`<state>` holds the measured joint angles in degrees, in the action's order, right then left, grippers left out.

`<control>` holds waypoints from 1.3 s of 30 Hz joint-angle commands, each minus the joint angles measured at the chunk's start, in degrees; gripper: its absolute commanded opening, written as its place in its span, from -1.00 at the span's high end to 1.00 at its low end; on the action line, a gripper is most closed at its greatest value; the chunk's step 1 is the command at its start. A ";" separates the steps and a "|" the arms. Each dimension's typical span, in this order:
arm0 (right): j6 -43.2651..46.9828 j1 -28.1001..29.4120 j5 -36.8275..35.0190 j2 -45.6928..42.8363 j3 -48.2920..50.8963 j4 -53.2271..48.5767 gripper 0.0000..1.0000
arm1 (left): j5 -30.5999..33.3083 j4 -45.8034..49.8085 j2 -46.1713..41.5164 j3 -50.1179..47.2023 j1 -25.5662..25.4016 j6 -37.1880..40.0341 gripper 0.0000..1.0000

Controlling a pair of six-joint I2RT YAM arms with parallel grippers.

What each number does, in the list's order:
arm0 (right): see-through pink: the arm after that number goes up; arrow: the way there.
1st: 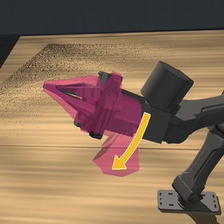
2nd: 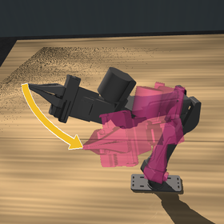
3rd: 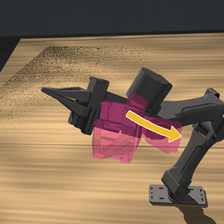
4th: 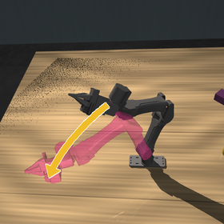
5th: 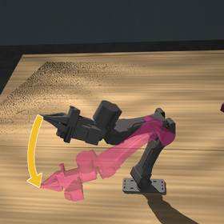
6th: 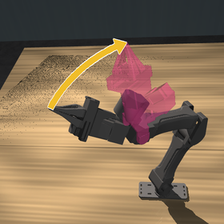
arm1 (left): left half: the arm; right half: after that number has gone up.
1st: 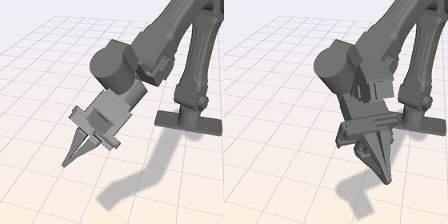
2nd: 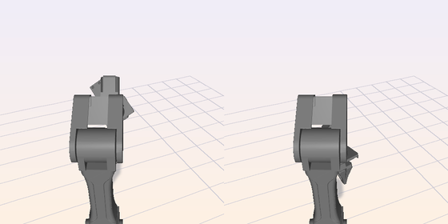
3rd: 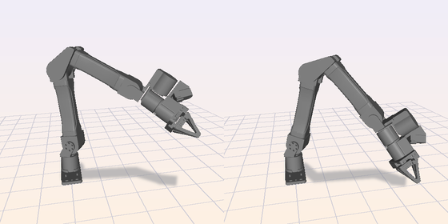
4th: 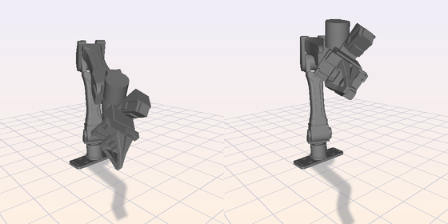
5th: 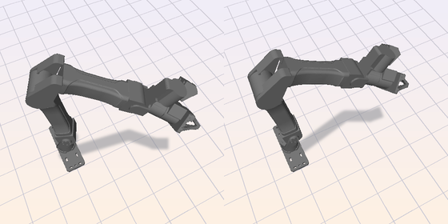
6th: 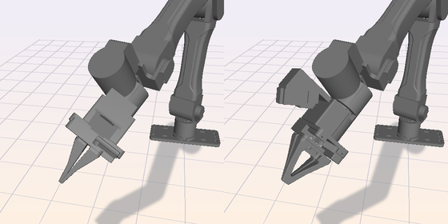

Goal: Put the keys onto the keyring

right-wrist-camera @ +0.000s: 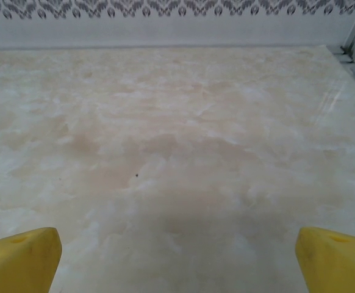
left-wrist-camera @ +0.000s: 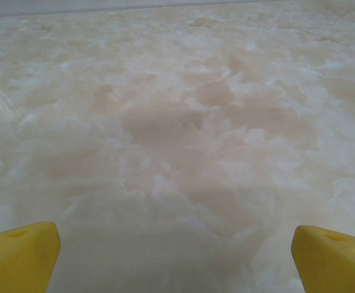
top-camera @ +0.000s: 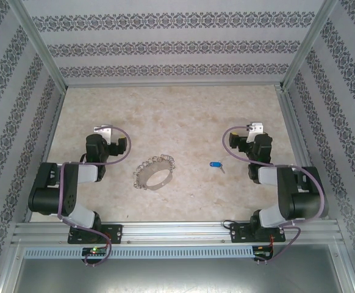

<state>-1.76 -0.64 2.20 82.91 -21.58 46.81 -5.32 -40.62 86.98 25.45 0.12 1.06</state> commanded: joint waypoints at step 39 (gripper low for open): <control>-31.05 25.47 1.81 -6.88 -19.44 -50.98 -0.83 | -1.65 64.68 -1.75 27.44 -40.70 -12.83 -0.19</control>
<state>-31.11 24.53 0.99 75.13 -41.69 -4.14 -9.96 21.93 82.32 51.77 -38.33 -15.18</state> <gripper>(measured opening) 0.931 0.612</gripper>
